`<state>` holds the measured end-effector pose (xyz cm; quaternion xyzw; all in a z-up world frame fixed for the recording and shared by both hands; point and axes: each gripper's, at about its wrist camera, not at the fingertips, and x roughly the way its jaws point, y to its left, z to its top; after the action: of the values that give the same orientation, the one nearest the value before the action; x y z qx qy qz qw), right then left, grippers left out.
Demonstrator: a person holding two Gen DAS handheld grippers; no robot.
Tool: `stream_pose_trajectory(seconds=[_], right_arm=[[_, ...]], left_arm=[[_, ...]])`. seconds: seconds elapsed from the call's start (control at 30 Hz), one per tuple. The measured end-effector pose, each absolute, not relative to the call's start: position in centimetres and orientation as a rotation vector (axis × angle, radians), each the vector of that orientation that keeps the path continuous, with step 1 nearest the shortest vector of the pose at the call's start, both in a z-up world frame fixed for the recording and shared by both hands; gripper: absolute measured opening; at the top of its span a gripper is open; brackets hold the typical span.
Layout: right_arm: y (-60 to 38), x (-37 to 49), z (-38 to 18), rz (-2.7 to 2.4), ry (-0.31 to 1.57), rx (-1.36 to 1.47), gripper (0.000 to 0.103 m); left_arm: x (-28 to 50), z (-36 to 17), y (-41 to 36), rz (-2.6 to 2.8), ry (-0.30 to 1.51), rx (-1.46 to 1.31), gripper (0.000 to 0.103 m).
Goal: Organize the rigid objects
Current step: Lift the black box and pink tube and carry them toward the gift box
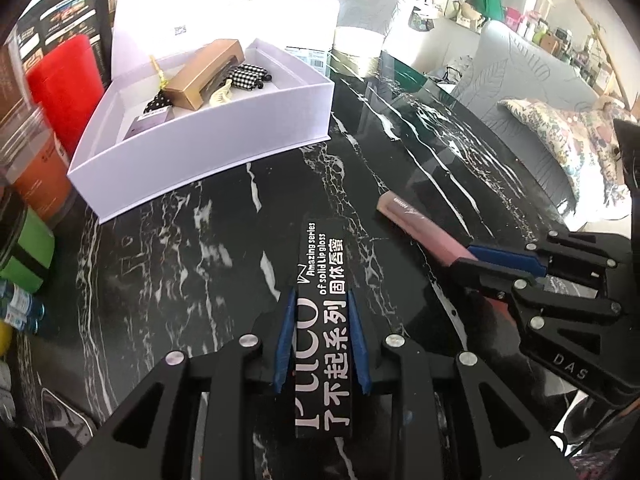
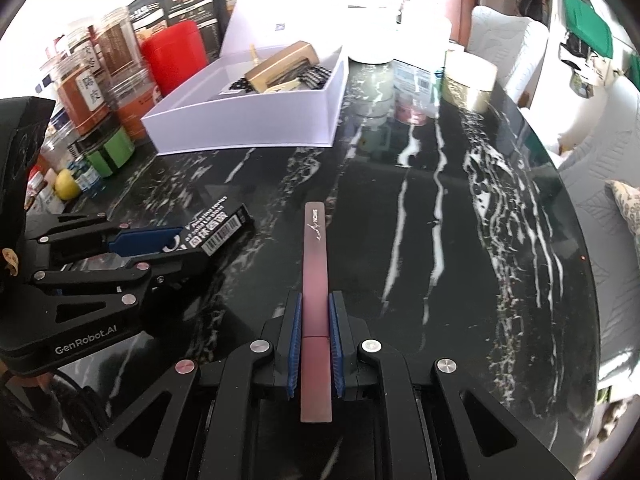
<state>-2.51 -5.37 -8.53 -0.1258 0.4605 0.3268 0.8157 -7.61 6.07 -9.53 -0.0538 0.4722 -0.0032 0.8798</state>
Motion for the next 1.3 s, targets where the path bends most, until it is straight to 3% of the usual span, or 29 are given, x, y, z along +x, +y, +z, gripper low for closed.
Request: stream_pose_trajectory(seconds=[0.57, 1.3], right_arm=[[-4.9, -3.1, -8.6, 0.713, 0.995, -0.254, 0.013], [-2.7, -4.3, -7.1, 0.803, 0.949, -0.278, 0.013]], left_arm=[[-7.0, -10.4, 5.7, 0.025, 0.989, -0.029, 0.025], [-9.7, -7.0, 7.6, 0.075, 0.938, -0.052, 0.025]])
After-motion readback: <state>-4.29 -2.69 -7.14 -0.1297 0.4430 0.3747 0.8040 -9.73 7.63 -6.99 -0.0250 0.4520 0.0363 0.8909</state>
